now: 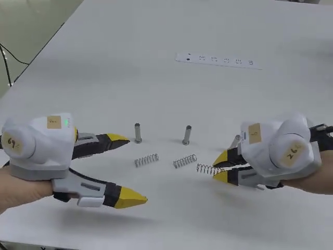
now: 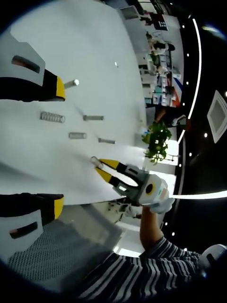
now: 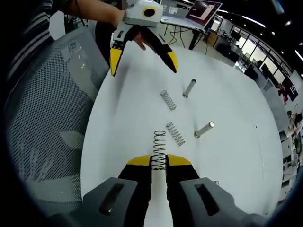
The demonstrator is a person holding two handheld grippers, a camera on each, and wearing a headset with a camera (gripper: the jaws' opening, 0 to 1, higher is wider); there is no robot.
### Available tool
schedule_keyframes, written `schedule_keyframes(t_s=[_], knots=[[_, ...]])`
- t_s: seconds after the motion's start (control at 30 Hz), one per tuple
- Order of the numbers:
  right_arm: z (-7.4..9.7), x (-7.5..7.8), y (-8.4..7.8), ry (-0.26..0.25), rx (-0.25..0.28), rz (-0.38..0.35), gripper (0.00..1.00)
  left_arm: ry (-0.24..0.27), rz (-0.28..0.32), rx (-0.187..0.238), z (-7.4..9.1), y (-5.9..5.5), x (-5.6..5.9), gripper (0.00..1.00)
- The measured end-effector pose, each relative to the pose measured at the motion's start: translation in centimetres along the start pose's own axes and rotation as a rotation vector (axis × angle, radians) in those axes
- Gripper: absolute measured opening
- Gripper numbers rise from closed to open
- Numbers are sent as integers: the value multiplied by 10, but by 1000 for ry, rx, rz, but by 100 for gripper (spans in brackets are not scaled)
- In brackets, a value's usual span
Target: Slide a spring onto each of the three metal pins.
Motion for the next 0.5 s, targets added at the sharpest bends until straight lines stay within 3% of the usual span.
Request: schedule_keyframes(t_s=[0.5], knots=[[1, -7, 12, 16, 19, 3, 8, -101, -59, 24, -44, 19, 8, 57]])
Point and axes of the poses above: the centre of the closed fingertips' face, and the gripper's own axes: z roughly backward along the fingers, x roughly to its right, y roughly out of its top, the point moved 6 cm from there along z, roughly backward along the fingers, and after that the axes turned 9 degrees about -z, right-handed, at the moved point
